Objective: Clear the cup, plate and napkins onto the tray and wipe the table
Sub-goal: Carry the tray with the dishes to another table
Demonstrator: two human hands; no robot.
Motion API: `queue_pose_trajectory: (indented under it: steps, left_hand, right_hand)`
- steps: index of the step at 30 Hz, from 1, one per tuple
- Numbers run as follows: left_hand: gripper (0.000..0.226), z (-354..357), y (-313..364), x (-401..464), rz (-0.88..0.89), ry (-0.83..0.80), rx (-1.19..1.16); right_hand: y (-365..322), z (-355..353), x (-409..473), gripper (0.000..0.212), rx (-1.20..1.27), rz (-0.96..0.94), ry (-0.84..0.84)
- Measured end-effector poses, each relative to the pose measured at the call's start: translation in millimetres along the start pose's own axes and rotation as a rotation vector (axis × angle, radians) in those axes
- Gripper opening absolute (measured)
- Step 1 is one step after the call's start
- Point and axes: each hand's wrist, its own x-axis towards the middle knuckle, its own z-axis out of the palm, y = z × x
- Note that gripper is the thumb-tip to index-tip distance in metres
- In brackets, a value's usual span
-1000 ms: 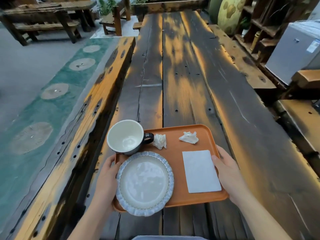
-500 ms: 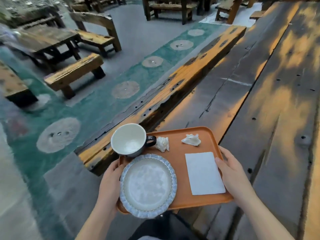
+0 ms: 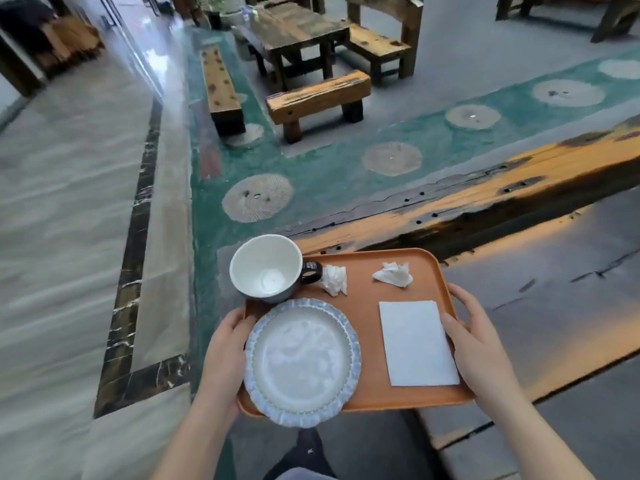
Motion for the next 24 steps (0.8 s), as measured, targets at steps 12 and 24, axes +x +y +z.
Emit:
queue_pose_trajectory:
  steps: [12, 24]
  left_hand:
    - [0.015, -136, -14, 69, -0.093, 0.211, -0.232]
    - [0.015, -233, -7, 147, -0.1, 0.285, -0.307]
  right_hand:
    - [-44, 175, 51, 0.042, -0.176, -0.079, -0.194]
    - [-82, 311, 80, 0.04, -0.2, -0.088, -0.277]
